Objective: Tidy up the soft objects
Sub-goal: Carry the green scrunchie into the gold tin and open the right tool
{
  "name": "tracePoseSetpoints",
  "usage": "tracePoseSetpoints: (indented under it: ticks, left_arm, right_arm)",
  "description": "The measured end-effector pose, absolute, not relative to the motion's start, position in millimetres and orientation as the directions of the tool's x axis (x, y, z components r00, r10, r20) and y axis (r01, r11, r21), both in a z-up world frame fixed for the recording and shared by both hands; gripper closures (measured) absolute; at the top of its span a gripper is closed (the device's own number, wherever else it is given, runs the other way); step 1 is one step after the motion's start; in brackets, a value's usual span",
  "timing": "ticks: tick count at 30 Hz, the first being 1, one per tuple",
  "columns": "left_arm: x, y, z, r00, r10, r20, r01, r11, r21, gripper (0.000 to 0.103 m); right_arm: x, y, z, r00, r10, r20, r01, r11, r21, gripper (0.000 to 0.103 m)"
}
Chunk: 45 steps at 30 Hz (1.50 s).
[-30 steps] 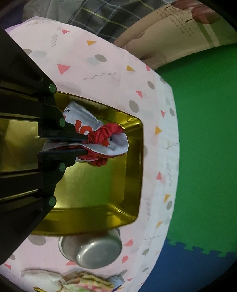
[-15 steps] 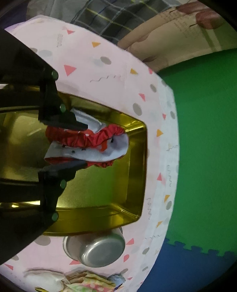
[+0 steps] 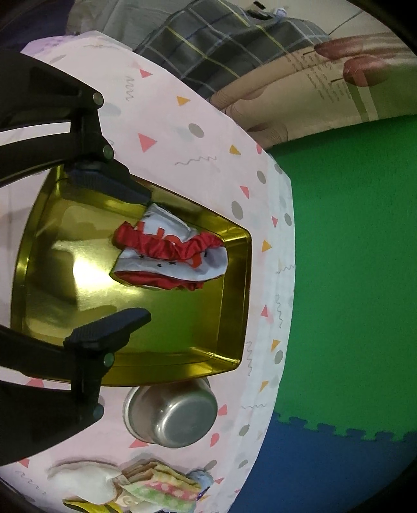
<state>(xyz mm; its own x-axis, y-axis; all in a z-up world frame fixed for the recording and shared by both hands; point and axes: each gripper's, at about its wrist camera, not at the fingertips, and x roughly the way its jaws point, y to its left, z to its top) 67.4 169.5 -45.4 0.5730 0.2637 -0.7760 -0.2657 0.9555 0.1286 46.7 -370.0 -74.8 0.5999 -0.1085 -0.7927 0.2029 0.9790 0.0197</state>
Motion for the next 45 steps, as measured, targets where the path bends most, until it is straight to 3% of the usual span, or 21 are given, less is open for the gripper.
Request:
tracePoseSetpoints:
  ticks: [17, 26, 36, 45]
  left_arm:
    - [43, 169, -48, 0.597, 0.255, -0.761, -0.298, 0.951, 0.084, 0.027]
    - [38, 189, -40, 0.587, 0.289, -0.756, -0.363, 0.929, 0.073, 0.017]
    - [27, 233, -29, 0.564, 0.337, -0.754, -0.48, 0.877, 0.033, 0.016]
    - [23, 247, -24, 0.559, 0.346, -0.754, -0.489, 0.871, 0.038, 0.016]
  right_arm:
    - [41, -311, -13, 0.694, -0.085, -0.715, 0.098, 0.995, -0.023, 0.088]
    - [52, -227, 5, 0.703, 0.115, -0.702, -0.118, 0.992, 0.044, 0.088]
    - [58, -107, -3, 0.612, 0.326, -0.721, -0.382, 0.92, 0.092, 0.088]
    - [62, -18, -5, 0.511, 0.452, -0.731, -0.528, 0.836, 0.148, 0.088]
